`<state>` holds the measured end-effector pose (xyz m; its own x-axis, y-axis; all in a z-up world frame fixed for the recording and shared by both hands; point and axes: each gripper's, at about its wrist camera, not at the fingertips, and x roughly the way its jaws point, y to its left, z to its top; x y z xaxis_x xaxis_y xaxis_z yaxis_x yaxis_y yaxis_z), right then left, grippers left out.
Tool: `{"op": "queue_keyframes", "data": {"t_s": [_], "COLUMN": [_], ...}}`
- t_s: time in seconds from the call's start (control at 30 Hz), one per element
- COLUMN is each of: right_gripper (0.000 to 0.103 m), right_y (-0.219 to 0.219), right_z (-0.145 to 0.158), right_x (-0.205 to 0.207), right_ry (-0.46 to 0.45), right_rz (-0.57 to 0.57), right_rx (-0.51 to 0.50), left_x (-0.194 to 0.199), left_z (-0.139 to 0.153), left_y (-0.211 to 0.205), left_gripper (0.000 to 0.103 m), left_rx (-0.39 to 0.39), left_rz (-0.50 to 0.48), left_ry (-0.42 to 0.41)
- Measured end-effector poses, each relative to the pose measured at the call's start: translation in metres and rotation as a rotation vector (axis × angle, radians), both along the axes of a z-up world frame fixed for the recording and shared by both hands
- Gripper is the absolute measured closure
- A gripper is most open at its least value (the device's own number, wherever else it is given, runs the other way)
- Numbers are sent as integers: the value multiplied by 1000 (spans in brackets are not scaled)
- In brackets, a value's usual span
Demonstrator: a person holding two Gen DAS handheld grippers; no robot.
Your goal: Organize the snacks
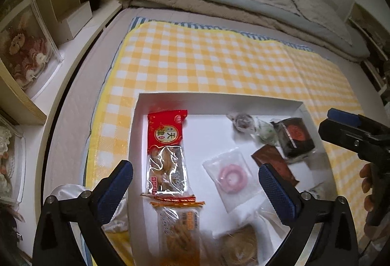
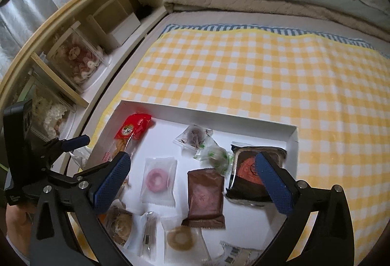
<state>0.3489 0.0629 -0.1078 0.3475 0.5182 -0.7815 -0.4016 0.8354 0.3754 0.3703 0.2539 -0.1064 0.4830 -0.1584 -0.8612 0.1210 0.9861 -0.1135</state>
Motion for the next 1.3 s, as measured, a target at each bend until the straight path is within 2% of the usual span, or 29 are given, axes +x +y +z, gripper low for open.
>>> {"op": "queue_keyframes", "data": {"t_s": [0.43,0.73,0.93,1.3], "right_gripper": [0,0,0,0], "right_y": [-31,-57,-79,-126], "right_z": [47,99,131,158], "right_x": [-51,-97,-134,-205], "right_ry": [-99,-201,-256,-335], "right_rz": [-45,-44,-32,-47], "right_rx": [18,-24,-43,-54], "left_x": [-71,-140,-190,-283], "left_z": [68,131,173,210], "left_y": [-5,-13,-33,-59], "left_gripper": [0,0,0,0], "left_rx": [-29,-3,57,4], "left_rz": [15,41,66,45], "left_ry": [-91,-145,-201,-293]}}
